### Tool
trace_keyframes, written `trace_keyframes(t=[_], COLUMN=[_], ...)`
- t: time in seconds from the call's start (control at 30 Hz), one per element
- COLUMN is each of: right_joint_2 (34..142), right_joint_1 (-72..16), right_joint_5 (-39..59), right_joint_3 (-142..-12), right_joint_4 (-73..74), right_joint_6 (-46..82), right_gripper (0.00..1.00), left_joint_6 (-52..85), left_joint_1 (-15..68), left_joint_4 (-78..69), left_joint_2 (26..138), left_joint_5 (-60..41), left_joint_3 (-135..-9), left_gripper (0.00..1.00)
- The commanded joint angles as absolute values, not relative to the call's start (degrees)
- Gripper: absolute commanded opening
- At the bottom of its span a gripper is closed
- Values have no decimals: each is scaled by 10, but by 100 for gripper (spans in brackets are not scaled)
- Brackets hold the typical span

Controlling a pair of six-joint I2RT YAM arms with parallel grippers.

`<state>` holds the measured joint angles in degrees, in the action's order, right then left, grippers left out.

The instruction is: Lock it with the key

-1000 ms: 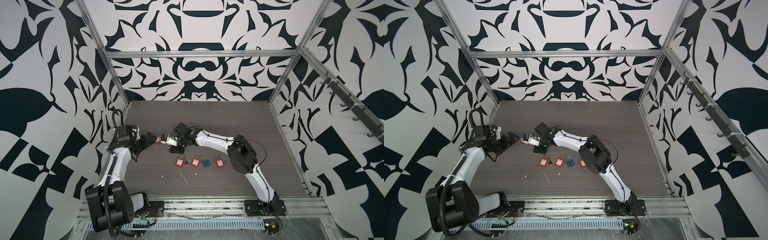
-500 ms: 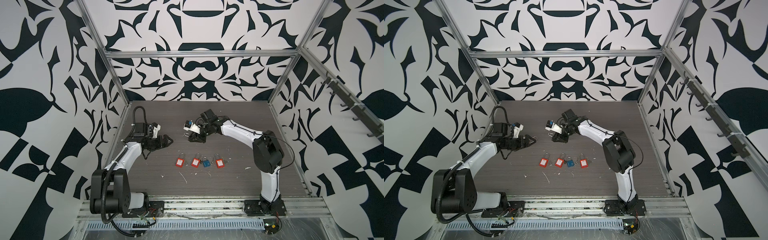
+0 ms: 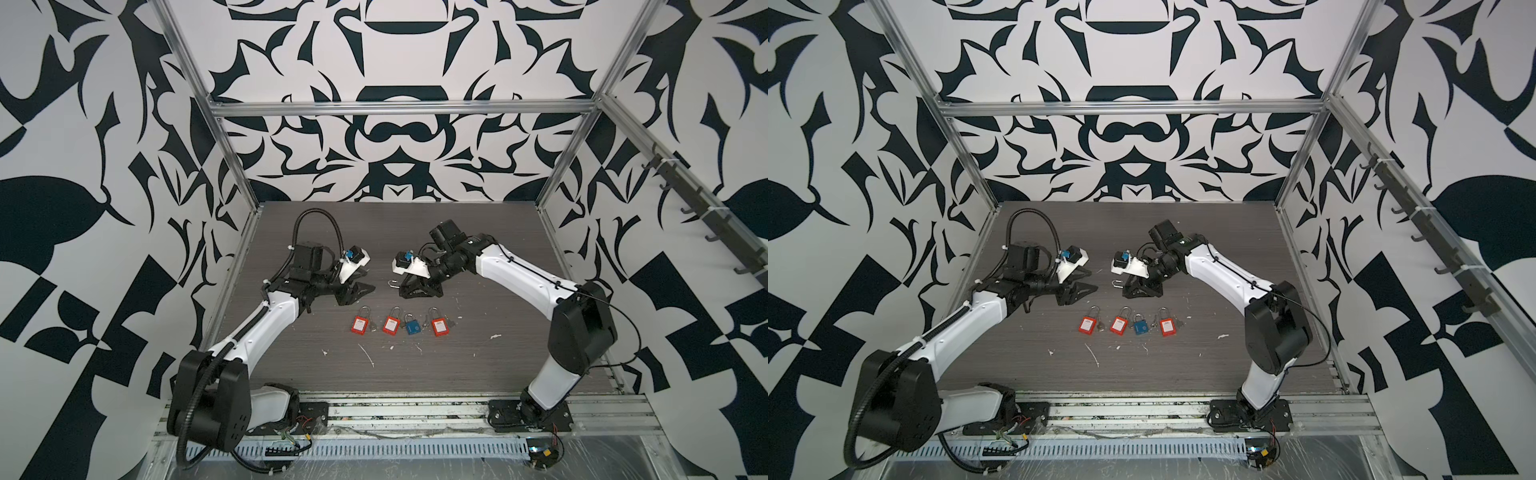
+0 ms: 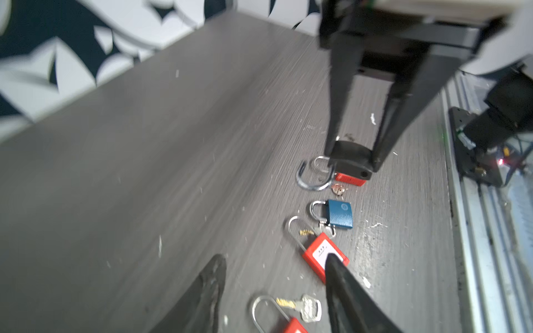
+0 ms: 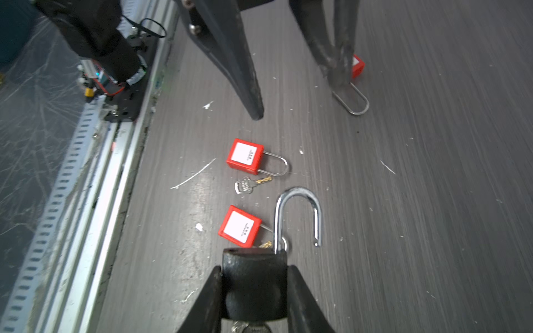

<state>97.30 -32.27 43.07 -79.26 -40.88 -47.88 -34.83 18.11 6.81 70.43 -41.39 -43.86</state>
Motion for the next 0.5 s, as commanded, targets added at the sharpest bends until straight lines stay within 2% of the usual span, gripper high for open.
trace_keyframes(t=[0.0,0.17,0.47], right_joint_2=[944,943,919], right_joint_1=[-324,-324,-324], right_joint_5=[470,497,491], right_joint_3=[-801,-816,-803], right_joint_4=[-454,-500,-510], right_joint_6=[-494,-496,-485], right_gripper=[21,20,19], left_joint_6=[-547,-632,-650], left_joint_1=[233,269,328], left_joint_4=[-9,-2,-54], left_joint_2=[643,625,651], left_joint_5=[-408,-366,-297], left_joint_3=[-382,-364,-367], left_gripper=[55,51,46])
